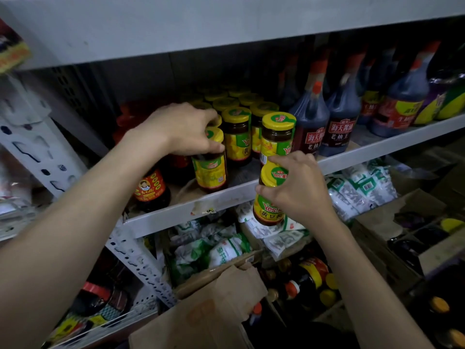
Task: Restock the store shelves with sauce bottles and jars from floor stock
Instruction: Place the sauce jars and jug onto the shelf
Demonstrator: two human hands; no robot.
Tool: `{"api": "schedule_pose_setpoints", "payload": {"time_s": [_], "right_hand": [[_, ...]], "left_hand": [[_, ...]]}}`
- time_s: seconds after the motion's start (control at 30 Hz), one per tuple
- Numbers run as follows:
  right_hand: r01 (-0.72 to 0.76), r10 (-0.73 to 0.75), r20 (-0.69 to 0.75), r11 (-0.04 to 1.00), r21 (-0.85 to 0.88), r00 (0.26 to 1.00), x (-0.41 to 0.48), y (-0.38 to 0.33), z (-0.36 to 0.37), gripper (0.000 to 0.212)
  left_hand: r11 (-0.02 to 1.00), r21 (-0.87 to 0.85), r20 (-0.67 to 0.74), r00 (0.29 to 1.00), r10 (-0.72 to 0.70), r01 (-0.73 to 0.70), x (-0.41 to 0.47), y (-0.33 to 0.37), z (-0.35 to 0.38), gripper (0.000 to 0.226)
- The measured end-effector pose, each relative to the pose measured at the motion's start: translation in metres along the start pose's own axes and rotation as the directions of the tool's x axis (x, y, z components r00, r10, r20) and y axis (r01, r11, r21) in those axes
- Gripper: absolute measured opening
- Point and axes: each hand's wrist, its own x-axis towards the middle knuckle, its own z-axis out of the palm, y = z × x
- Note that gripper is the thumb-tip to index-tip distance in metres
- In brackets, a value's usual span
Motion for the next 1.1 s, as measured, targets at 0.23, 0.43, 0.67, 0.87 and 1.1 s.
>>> {"api": "schedule_pose_setpoints", "payload": {"time_s": [0.23,0.43,0.67,0.87,1.1], "right_hand": [[0.015,-0.013,0.043,0.999,-0.037,0.999,-0.004,0.001,0.006,0.069],[0.020,-0.017,0.067,0.999,-0.043,0.998,-0.006,-0.001,0.011,0.070],[0.047,-0.044,0.086,0.999,-0.028,0.995,-0.003,-0.011,0.013,0.070],[0.064,-0.061,0.082,0.998,-0.027,0.995,-0.005,-0.019,0.014,0.069],[0.067,-0.064,0.082,0.997,-0.036,0.995,-0.009,-0.018,0.013,0.069]], "left_hand": [[0.989,0.144,-0.057,0.998,-0.015,0.023,-0.003,0.006,-0.003,0.073],[0.986,0.140,-0.017,0.996,-0.085,0.086,-0.008,0.004,-0.005,0.084],[0.995,-0.058,0.224,0.970,0.095,-0.084,-0.014,-0.013,-0.019,0.069],[0.976,0.212,0.017,0.999,-0.046,0.041,-0.019,-0.005,-0.004,0.080],[0.956,0.291,0.073,0.997,0.013,-0.034,-0.026,-0.019,-0.013,0.082]]}}
